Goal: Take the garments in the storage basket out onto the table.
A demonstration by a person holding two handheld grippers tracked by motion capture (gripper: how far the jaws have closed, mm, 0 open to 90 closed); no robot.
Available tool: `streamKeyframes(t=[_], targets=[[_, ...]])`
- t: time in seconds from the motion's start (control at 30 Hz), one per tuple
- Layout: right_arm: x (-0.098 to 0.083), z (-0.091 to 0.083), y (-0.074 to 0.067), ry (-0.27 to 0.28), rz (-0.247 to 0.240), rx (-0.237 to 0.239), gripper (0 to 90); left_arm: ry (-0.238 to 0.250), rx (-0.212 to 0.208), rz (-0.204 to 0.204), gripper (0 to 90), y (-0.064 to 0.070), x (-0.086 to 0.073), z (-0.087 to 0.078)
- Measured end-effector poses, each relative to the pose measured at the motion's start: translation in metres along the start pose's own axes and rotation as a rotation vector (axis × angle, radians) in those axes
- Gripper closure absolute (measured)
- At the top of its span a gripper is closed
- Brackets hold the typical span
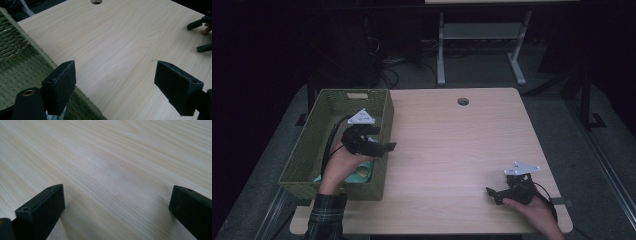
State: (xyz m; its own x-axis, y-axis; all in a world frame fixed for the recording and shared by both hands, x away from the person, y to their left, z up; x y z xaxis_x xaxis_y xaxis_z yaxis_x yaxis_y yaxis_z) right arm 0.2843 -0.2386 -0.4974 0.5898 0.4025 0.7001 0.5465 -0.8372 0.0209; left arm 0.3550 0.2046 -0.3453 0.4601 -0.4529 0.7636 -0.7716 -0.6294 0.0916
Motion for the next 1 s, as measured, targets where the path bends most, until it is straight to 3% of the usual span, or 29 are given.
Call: streamKeyframes(t=[0.77, 1.0], targets=[[0.000, 0.000, 0.000, 0.000, -0.001, 0.000, 0.0, -0.004, 0.096, -0.051, 16.9, -0.031, -0.022, -0.022], [0.000, 0.000, 0.000, 0.000, 0.000, 0.000, 0.0, -0.010, 0.114, -0.066, 16.9, -0.041, -0.030, -0.022]])
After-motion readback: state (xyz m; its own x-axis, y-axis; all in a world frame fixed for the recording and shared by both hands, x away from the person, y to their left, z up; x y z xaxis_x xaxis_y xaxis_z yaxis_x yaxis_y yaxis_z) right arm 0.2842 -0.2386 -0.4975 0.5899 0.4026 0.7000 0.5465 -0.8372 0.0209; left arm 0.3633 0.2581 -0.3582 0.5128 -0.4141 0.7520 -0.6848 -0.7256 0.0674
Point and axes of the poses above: each handheld gripper's, and its own axes: z roughly forward along the jaws, x roughly out of its top, y roughly to its right, the point moved 2 cm from there along z, roughly forward along the jaws, and after that the axes turned 4 degrees about -x, right-handed, at the moved point
